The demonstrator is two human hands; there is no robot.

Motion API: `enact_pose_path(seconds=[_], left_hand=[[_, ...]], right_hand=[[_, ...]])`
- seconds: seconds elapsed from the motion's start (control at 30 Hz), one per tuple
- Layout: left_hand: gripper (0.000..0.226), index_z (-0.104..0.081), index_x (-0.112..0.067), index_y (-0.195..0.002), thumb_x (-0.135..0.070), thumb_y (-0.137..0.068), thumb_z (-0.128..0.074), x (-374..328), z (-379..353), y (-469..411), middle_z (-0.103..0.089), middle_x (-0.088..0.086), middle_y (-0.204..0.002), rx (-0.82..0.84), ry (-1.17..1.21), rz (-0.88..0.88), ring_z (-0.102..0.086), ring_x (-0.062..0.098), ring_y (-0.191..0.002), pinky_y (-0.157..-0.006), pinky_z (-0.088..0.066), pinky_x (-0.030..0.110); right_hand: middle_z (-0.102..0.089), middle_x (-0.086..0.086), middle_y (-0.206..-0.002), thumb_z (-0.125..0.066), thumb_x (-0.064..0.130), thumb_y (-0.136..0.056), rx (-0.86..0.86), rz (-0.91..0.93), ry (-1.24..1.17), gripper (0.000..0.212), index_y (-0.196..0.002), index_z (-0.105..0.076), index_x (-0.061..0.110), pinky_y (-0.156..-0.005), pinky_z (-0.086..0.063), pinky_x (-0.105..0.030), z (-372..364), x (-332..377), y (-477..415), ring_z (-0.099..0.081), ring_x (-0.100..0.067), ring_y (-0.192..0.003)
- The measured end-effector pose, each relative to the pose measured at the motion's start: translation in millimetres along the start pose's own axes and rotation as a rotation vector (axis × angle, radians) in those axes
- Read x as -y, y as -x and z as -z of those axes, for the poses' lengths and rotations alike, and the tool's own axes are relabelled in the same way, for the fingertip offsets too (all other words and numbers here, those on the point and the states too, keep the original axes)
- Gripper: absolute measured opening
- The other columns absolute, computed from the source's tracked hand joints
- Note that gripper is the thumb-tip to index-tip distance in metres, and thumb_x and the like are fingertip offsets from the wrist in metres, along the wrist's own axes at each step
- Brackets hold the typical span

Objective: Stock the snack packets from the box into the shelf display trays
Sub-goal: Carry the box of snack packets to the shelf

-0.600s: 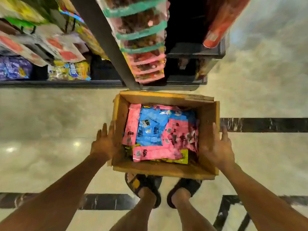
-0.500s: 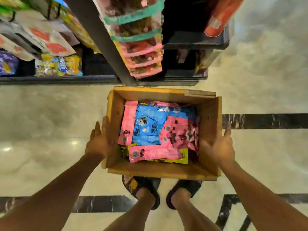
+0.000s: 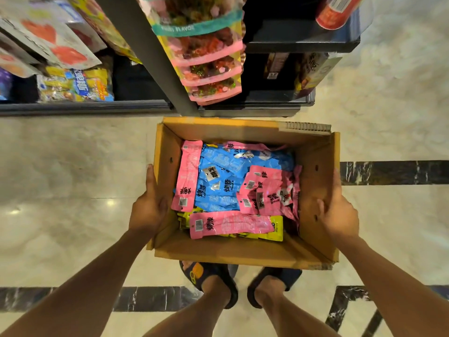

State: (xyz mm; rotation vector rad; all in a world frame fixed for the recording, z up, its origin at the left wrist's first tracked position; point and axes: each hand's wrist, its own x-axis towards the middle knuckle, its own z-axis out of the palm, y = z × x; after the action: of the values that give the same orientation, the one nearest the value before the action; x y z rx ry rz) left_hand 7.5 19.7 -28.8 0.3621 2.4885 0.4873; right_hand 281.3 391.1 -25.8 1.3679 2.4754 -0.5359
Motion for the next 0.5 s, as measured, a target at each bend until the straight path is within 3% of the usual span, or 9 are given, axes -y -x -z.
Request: enact_pose_path(seconds=[0.13, 0.37, 0.5], left_hand=[[0.093, 0.016, -0.037, -0.160, -0.045, -0.100, -0.054, -9, 12, -1, -0.068, 0.015, -0.119, 0.021, -0.019, 0.004, -0.053, 0.010, -0.072, -0.068, -0.048, 0.032], [0.099, 0.026, -0.049, -0.153, -0.033, -0.102, -0.057, -17, 49, 53, -0.065, 0.015, -0.129, 0.051, 0.001, 0.032, -0.062, 0.022, -0.084, -0.079, -0.058, 0.044], [0.099, 0.025, -0.050, -0.154, -0.035, -0.102, -0.058, -22, 88, 110, -0.068, 0.014, -0.125, 0.055, 0.064, 0.031, -0.070, 0.032, -0.091, -0.080, -0.061, 0.048]], right_hand=[[-0.062, -0.013, -0.070, -0.058, 0.026, -0.097, 0.017, -0.018, -0.007, 0.097, -0.153, 0.019, 0.046, -0.054, -0.057, -0.047, 12, 6, -3, -0.059, -0.033, -0.055], [-0.062, -0.014, -0.070, -0.059, 0.021, -0.096, 0.086, -0.005, 0.008, 0.101, -0.151, 0.021, 0.051, -0.054, -0.057, -0.048, 64, 18, 33, -0.059, -0.032, -0.054], [-0.061, -0.013, -0.071, -0.059, 0.019, -0.097, 0.123, 0.041, 0.037, 0.099, -0.153, 0.018, 0.047, -0.053, -0.053, -0.041, 119, 28, 72, -0.057, -0.030, -0.055]])
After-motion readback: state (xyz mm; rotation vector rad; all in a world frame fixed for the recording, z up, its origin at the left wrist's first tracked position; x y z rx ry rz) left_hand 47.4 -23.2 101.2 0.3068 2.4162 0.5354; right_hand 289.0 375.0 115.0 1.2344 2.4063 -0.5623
